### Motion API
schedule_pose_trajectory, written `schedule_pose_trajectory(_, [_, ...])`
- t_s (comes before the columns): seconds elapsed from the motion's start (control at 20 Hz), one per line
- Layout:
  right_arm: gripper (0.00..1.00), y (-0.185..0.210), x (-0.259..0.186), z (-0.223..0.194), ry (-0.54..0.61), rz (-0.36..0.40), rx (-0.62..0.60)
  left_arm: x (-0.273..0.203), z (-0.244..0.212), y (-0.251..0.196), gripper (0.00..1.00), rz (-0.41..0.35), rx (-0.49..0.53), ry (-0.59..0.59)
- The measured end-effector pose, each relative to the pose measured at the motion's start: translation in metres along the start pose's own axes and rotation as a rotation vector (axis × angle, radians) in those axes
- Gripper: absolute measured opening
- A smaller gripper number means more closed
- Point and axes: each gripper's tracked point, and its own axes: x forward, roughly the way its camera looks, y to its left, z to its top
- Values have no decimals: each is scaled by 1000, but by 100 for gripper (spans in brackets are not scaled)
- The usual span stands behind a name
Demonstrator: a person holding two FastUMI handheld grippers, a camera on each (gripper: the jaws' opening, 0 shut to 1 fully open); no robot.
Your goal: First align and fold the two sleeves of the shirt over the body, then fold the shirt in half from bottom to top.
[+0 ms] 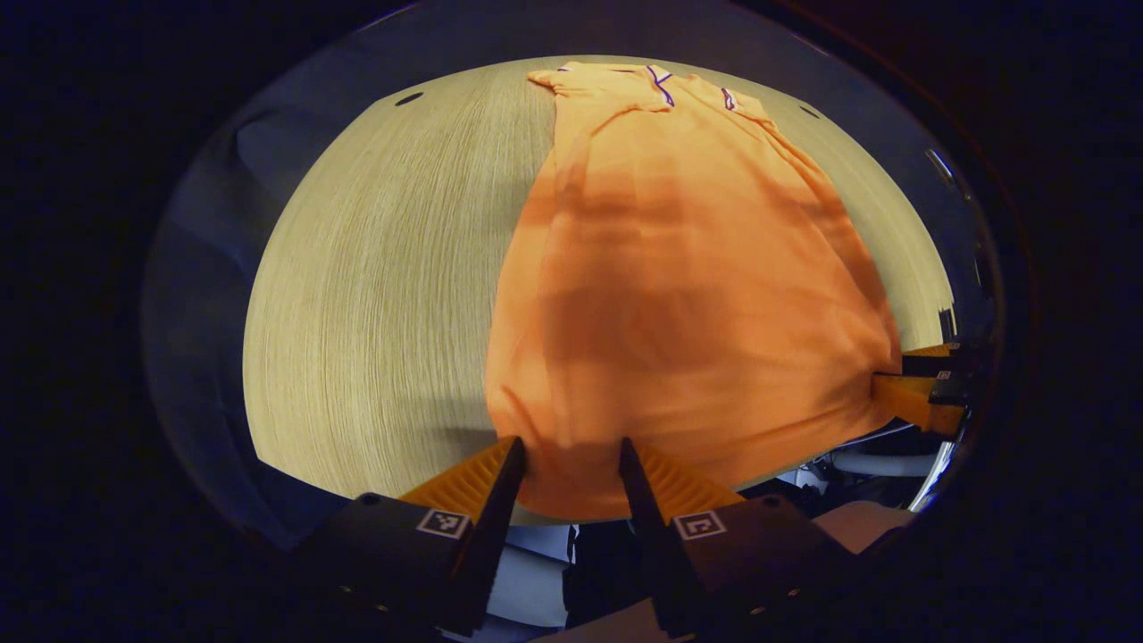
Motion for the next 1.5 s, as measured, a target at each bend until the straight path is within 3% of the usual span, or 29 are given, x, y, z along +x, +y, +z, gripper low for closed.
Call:
schedule_pose_trajectory(0.05, [41,1,0,1,-7,4,-13,0,2,-3,53,-2,28,-22])
schedule_pose_trajectory(0.1, [34,4,-1,4,-27,20,3,0,5,-2,45,14,57,-53])
schedule_pose_trajectory(0.15, [10,9,-2,4,-33,46,24,0,5,-2,17,29,67,-68])
schedule_pose_trajectory(0.2, [9,12,-1,4,-40,60,16,-1,8,-6,6,18,95,-95])
schedule_pose_trajectory(0.3, [9,12,0,4,-41,73,14,2,7,-10,6,5,126,-102])
schedule_pose_trajectory(0.65, [9,13,-16,26,-43,163,97,-10,24,-2,6,-71,-80,-77])
schedule_pose_trajectory(0.9, [8,10,-39,79,-113,194,116,-28,78,4,6,-95,-135,-149])
schedule_pose_trajectory(0.95, [0,8,-36,90,-119,200,118,-30,90,6,6,-96,-135,-163])
schedule_pose_trajectory(1.5, [0,-26,-57,206,-248,175,102,-40,213,25,6,-98,-126,-287])
